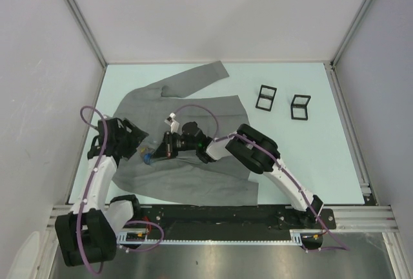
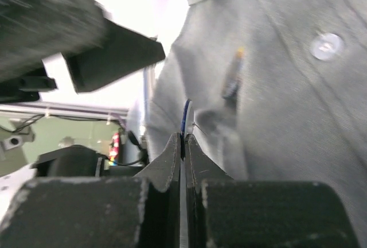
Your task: Remove the brooch from the garment
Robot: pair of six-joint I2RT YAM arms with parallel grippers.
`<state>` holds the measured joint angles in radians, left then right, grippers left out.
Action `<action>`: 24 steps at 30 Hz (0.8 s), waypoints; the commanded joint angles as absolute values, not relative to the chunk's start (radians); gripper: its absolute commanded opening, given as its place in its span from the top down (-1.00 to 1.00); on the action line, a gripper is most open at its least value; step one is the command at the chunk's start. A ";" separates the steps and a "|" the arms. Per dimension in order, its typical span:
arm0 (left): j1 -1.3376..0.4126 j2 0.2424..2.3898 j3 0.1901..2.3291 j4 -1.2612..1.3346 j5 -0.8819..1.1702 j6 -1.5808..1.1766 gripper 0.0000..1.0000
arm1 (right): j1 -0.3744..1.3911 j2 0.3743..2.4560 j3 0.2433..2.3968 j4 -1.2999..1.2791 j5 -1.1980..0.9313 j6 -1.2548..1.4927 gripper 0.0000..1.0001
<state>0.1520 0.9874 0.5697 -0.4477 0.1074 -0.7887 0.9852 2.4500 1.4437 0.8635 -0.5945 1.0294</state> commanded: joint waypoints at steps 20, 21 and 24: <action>-0.049 0.969 0.798 -0.511 0.233 -0.732 -0.61 | 0.743 1.884 1.283 0.270 -0.616 0.276 1.00; -0.066 0.985 0.798 -0.500 0.248 -0.747 -0.60 | 0.739 1.844 1.267 0.202 -0.554 0.088 1.00; -0.158 1.043 0.824 -0.471 0.287 -0.833 -0.56 | 0.755 1.717 1.133 0.142 -0.318 -0.109 1.00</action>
